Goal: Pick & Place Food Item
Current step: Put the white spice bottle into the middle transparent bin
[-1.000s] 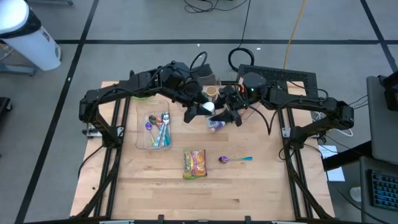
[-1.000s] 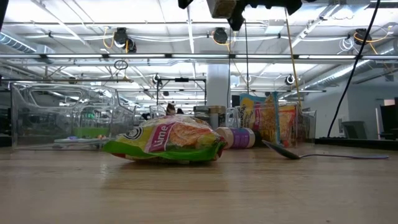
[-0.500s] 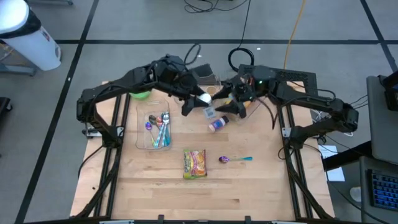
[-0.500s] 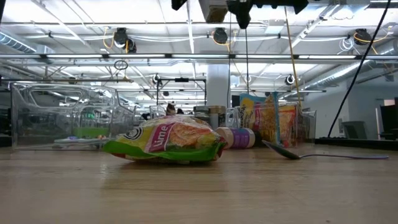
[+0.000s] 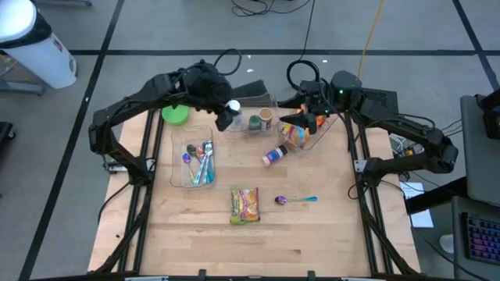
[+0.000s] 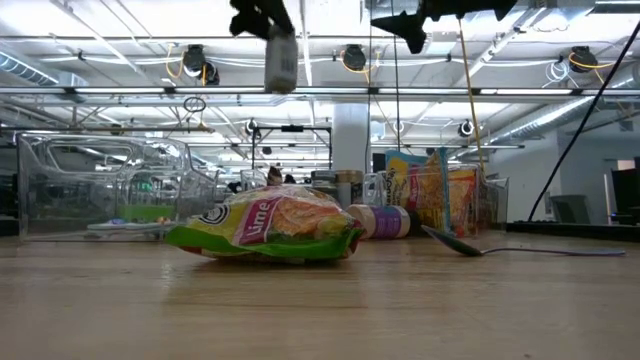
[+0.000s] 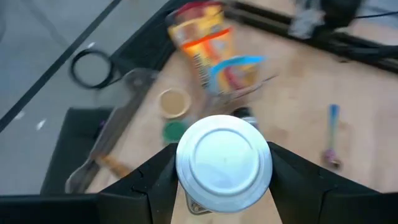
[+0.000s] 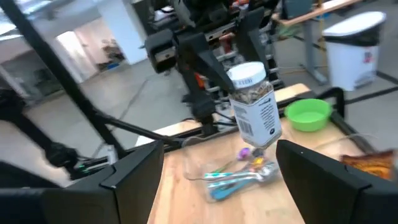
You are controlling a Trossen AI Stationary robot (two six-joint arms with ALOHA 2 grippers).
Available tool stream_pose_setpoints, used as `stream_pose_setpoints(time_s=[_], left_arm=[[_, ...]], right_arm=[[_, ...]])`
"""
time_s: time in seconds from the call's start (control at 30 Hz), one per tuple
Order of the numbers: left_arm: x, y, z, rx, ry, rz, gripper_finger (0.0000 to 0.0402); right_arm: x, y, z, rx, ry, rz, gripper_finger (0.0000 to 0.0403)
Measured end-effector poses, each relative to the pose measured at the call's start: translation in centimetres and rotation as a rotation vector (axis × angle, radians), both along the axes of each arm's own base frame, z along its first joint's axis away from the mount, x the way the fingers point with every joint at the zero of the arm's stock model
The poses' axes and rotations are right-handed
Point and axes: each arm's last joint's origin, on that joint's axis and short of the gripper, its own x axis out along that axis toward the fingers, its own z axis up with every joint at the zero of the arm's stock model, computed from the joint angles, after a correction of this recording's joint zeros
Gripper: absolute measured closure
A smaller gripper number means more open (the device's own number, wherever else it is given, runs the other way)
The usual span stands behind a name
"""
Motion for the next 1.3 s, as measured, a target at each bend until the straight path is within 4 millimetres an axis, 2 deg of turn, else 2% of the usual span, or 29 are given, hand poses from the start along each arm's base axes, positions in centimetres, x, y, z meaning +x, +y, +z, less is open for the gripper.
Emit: stream_pose_setpoints(time_s=[0.23,0.53,0.87,1.13,1.3], left_arm=[[0.5,2.5,-3.7,0.016,0.045,0.224,0.0189],[1.3,3.0,-8.6,-0.026,0.062,0.387,0.0189],[1.7,2.4,-11.3,-0.015,0.04,0.543,0.0189],[1.8,2.1,-13.5,-0.052,-0.021,0.666,0.0189],[1.8,2.2,-14.4,-0.052,-0.041,0.694,0.0189]], right_arm=[[0.1,0.1,-0.5,-0.017,0.029,-0.086,0.0101],[0.5,0.8,-3.2,0.026,0.091,-0.131,0.0101],[-0.1,1.6,-5.3,0.028,-0.064,-0.26,0.0103],[-0.3,1.7,-7.2,0.092,-0.105,-0.265,0.0112],[-0.3,1.7,-7.4,0.097,-0.104,-0.268,0.0115]])
